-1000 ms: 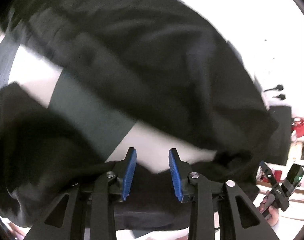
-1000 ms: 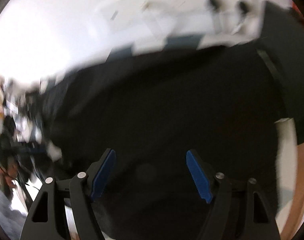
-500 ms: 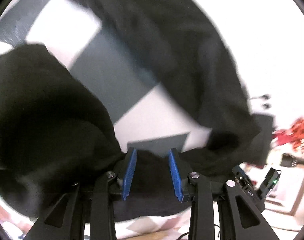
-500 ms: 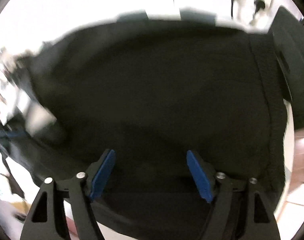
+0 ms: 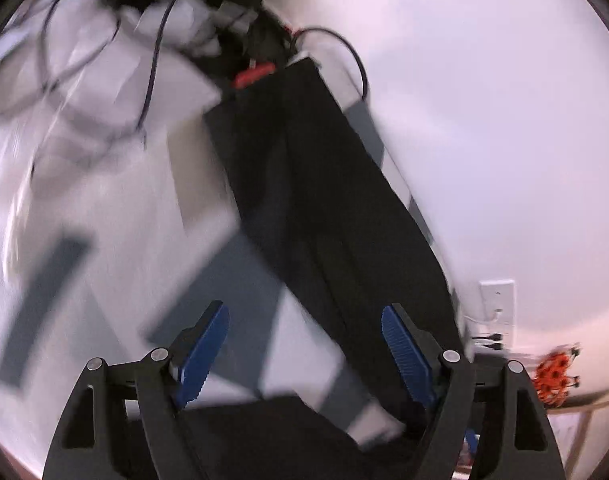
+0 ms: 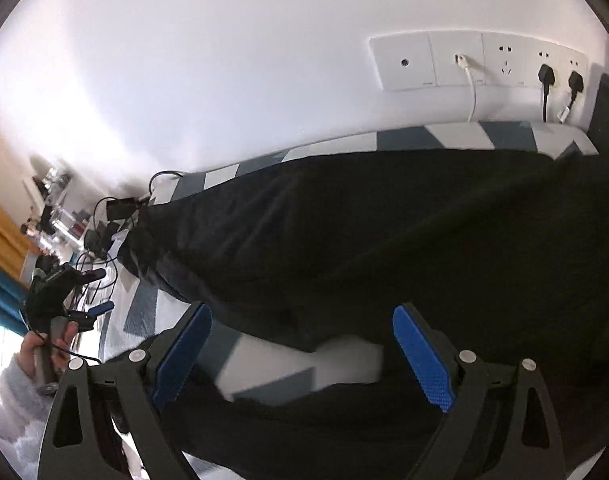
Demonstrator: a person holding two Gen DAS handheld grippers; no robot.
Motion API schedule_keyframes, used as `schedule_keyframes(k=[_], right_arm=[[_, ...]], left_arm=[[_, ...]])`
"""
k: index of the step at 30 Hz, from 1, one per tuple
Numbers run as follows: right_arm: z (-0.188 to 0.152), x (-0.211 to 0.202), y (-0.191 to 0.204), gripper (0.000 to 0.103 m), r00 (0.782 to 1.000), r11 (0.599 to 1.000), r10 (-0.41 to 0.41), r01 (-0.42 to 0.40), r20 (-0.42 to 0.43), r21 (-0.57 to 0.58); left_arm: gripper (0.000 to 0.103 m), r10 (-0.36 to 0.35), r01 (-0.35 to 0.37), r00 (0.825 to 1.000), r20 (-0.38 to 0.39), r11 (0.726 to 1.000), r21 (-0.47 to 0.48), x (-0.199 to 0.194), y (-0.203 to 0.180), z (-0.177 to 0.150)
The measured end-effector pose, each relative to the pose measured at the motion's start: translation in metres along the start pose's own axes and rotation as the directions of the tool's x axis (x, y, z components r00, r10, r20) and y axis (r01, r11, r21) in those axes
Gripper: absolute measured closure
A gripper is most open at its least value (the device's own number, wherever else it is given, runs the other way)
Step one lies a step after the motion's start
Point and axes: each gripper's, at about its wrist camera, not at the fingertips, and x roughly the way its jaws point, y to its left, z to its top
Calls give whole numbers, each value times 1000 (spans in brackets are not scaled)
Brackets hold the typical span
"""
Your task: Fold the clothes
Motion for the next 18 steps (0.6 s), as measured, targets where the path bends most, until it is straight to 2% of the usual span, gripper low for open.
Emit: schedule_keyframes(k=[3,6,8,11,13,14,15,18], right_arm=[[-6,10,28,9,999,999,-31,32,-7,17],[-8,19,48,9,999,999,-44,44,0,21],[-14,17,58,9,999,998,-53,53,12,34],[-20,16,63,9,998,997,-60,59,7,42],[-23,16,62,9,997,997,-71,71,-5,41],[-25,17,60,9,997,996,-83,83,-13,41],[-25,18,57,9,996,995,-89,89,-16,44],[-24,20,43,9,996,993,-86,88,-23,79]], left_arm=[[24,0,0,1000,-9,1000,-24,6,9,34],[24,89,-90,996,13,996,11,51,-14,52],[25,158,-159,987,15,987,35,66,-16,64],[28,195,-196,980,38,980,44,73,-24,71],[46,209,-212,976,67,976,54,70,-29,72],[73,222,-225,973,71,973,48,67,-28,71],[91,229,-231,971,61,972,34,64,-24,70],[97,206,-206,978,24,979,0,52,-7,67]])
